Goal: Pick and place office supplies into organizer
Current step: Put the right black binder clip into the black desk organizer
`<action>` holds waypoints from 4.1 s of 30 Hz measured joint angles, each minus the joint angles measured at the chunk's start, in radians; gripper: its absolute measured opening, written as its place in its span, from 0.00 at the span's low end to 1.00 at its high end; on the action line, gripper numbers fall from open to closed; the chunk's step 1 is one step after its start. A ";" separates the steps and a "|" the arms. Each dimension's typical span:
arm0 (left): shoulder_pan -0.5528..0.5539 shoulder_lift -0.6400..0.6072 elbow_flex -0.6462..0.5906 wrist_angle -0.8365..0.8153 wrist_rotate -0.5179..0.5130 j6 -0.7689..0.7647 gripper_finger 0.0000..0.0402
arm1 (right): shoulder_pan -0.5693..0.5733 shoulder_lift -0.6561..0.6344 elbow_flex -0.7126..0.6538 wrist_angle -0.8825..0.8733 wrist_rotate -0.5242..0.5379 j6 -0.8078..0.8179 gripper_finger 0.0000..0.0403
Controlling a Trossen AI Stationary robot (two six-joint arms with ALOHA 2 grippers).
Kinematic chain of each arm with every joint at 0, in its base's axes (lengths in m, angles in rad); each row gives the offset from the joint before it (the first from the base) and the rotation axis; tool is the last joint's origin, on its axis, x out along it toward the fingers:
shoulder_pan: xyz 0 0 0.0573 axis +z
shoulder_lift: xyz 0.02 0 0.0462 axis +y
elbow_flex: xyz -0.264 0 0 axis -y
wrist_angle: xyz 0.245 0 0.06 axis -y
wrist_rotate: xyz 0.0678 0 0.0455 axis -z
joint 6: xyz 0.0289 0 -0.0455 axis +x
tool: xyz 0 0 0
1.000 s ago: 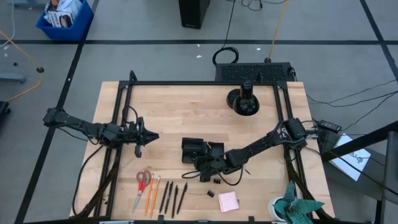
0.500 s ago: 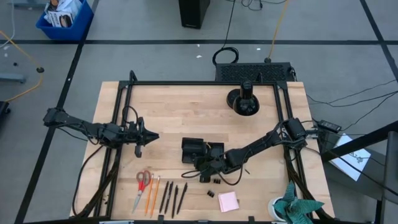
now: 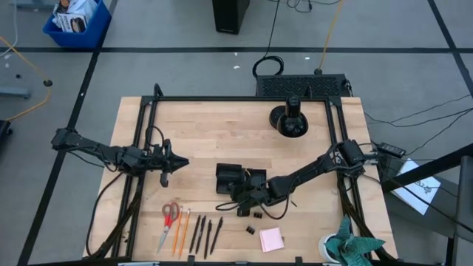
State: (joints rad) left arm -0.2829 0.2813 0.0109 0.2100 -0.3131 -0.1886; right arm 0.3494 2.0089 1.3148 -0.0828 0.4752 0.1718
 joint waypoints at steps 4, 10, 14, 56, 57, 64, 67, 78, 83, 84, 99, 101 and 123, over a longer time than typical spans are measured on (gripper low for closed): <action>0.000 0.000 0.000 -0.006 0.002 0.000 0.11 | 0.000 -0.036 0.000 -0.009 0.016 -0.008 0.16; 0.000 0.000 0.000 -0.006 0.002 -0.001 0.11 | 0.021 -0.134 0.000 -0.096 -0.066 -0.017 0.26; 0.000 0.000 0.000 -0.007 0.002 -0.001 0.11 | 0.051 -0.198 0.000 -0.183 -0.275 0.001 0.29; 0.000 0.000 0.000 -0.005 -0.003 -0.007 0.11 | 0.123 -0.211 -0.307 0.038 -0.375 0.281 0.41; 0.000 0.000 0.000 -0.005 -0.003 -0.006 0.11 | 0.123 -0.211 -0.307 0.038 -0.375 0.281 0.40; 0.000 0.000 0.000 -0.005 -0.003 -0.004 0.11 | 0.123 -0.211 -0.307 0.033 -0.417 0.277 0.28; 0.000 0.000 0.000 -0.005 -0.003 -0.004 0.11 | 0.123 -0.211 -0.307 0.030 -0.428 0.277 0.23; 0.000 0.000 0.000 -0.005 -0.003 -0.008 0.11 | 0.123 -0.214 -0.306 0.010 -0.428 0.288 0.01; 0.000 0.000 0.000 -0.005 -0.003 -0.008 0.11 | 0.124 -0.216 -0.306 0.008 -0.423 0.281 0.01; 0.000 0.000 0.000 -0.005 -0.003 -0.008 0.11 | 0.124 -0.221 -0.306 0.006 -0.413 0.274 0.01; 0.000 0.000 0.000 -0.007 -0.003 -0.004 0.11 | 0.140 -0.333 -0.136 -0.019 -0.295 -0.006 0.00; 0.000 0.000 0.000 -0.007 -0.003 -0.003 0.11 | 0.153 -0.326 -0.095 -0.023 -0.216 -0.081 0.00; 0.000 0.000 0.000 -0.027 -0.007 0.003 0.11 | 0.034 -0.087 -0.001 0.133 0.044 -0.256 0.00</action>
State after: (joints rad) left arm -0.2830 0.2813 0.0105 0.1830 -0.3202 -0.1856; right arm 0.3836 1.9220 1.3141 0.0506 0.5189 -0.0845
